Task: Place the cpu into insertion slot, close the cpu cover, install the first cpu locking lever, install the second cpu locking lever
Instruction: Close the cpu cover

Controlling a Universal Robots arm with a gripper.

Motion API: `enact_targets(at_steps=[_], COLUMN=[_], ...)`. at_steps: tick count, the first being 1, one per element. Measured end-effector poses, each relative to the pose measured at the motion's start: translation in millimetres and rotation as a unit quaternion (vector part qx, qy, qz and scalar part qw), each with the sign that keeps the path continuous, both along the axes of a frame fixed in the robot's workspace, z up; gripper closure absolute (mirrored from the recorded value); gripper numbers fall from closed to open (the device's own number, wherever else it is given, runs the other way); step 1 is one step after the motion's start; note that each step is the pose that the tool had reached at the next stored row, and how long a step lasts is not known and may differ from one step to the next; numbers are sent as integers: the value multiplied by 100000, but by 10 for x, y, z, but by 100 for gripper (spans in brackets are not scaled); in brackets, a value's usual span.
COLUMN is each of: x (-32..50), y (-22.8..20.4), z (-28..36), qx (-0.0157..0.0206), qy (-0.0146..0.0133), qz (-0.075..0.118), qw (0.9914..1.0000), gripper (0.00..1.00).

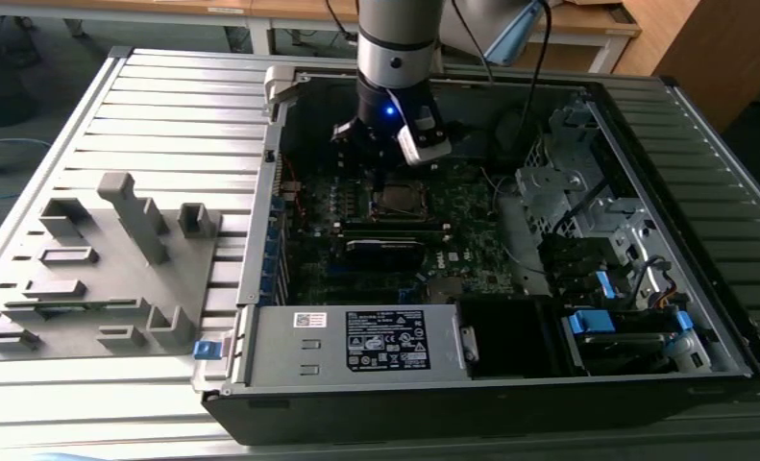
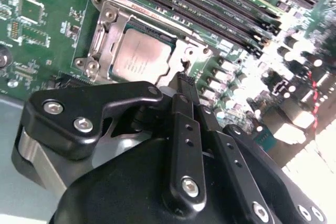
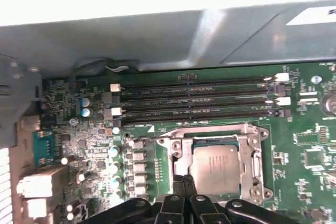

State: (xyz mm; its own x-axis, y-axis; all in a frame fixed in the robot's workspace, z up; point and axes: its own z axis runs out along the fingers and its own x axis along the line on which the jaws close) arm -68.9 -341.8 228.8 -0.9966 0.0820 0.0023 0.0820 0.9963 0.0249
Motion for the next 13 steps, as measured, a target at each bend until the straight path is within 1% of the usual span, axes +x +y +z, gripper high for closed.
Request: enact_targets(at_steps=[4,6,13], x=[0,0,2], y=[0,0,0], z=[115,158,166], qx=[3,-1,-4], qy=[-8,-21,-25], qz=[1,5,2], qw=[100000,100000,100000], gripper=[89,89,89])
